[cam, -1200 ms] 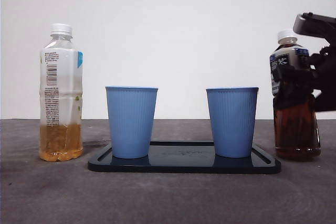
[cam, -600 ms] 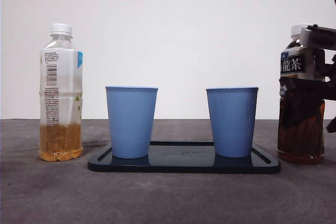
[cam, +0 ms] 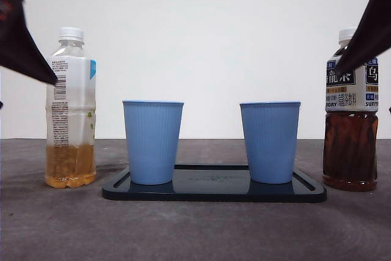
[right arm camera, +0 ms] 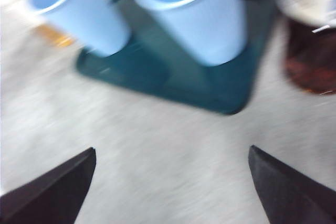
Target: Pour the drink into the cup
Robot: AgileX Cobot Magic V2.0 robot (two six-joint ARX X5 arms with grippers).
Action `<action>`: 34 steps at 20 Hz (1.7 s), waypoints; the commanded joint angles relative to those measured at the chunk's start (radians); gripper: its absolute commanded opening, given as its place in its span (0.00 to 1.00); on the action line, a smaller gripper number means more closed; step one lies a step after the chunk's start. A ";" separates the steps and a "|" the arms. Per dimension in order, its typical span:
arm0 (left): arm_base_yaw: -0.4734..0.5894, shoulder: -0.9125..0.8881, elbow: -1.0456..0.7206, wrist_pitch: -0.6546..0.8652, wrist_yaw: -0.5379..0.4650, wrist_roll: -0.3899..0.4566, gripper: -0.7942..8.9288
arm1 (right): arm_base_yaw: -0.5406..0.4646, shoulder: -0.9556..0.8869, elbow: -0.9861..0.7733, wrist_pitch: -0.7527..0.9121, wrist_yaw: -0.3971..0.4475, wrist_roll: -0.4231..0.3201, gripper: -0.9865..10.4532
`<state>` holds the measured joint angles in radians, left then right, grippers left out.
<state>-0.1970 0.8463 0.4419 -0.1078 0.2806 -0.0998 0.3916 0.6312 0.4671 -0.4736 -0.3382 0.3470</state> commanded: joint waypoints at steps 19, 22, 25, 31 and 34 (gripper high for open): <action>-0.027 0.589 -0.003 0.674 -0.030 0.043 0.61 | 0.093 -0.034 0.079 -0.006 -0.013 0.009 0.48; -0.027 0.592 -0.003 0.678 -0.030 0.043 0.43 | 0.093 -0.034 0.079 -0.006 -0.013 0.006 0.48; -0.027 0.590 -0.003 0.679 -0.030 0.043 0.39 | 0.093 -0.034 0.079 -0.006 -0.013 0.001 0.48; -0.027 0.500 0.018 0.591 -0.030 0.100 0.30 | 0.093 -0.034 0.079 -0.006 -0.013 -0.021 0.48; -0.027 0.431 0.070 0.448 -0.051 0.166 0.30 | 0.093 -0.034 0.079 -0.006 -0.013 -0.031 0.48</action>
<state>-0.2211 1.2877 0.4747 0.2947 0.2295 0.0227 0.4774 0.5941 0.5289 -0.4881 -0.3470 0.3340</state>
